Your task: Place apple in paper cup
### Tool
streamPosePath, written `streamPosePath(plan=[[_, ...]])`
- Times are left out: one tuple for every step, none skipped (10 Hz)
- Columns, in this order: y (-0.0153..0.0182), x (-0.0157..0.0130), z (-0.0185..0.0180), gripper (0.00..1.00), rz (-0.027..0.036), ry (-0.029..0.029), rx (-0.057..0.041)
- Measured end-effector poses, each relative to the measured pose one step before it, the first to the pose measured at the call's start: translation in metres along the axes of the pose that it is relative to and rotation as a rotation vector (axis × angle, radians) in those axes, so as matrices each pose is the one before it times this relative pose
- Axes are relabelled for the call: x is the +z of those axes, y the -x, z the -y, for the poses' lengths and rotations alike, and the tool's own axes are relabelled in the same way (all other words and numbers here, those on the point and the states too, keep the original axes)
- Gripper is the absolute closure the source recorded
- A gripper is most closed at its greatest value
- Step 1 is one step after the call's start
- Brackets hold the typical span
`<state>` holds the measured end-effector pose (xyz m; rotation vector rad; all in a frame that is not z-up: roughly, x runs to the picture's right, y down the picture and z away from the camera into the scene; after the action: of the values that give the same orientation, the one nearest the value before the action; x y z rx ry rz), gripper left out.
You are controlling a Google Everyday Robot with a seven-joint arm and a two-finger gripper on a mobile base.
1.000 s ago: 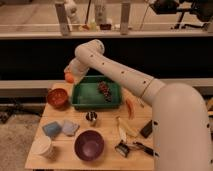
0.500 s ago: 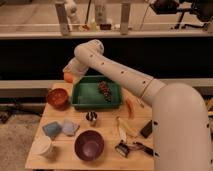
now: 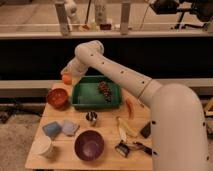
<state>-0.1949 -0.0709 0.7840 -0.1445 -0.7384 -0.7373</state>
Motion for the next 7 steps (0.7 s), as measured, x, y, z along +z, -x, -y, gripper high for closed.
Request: streamPosePath(plan=[[0.00459, -0.00127, -0.00557, 1.00, 0.00931, 0.00545, -0.02258], [0.00471, -0.00005, -0.00557, 1.00, 0.00737, 0.00716, -0.02504], [0.00681, 0.00093, -0.00394, 1.00, 0.00694, 0.00764, -0.02849], [0.00880, 0.00170, -0.00370, 1.00, 0.00674, 0.00680, -0.02892], [0.01005, 0.00080, -0.00440, 1.00, 0.00401, 0.00510, -0.03088], [0.00973, 0.00074, -0.00396, 1.00, 0.00407, 0.00342, -0.02439], [0.01770, 0.00067, -0.00412, 1.00, 0.00937, 0.00142, -0.03847]])
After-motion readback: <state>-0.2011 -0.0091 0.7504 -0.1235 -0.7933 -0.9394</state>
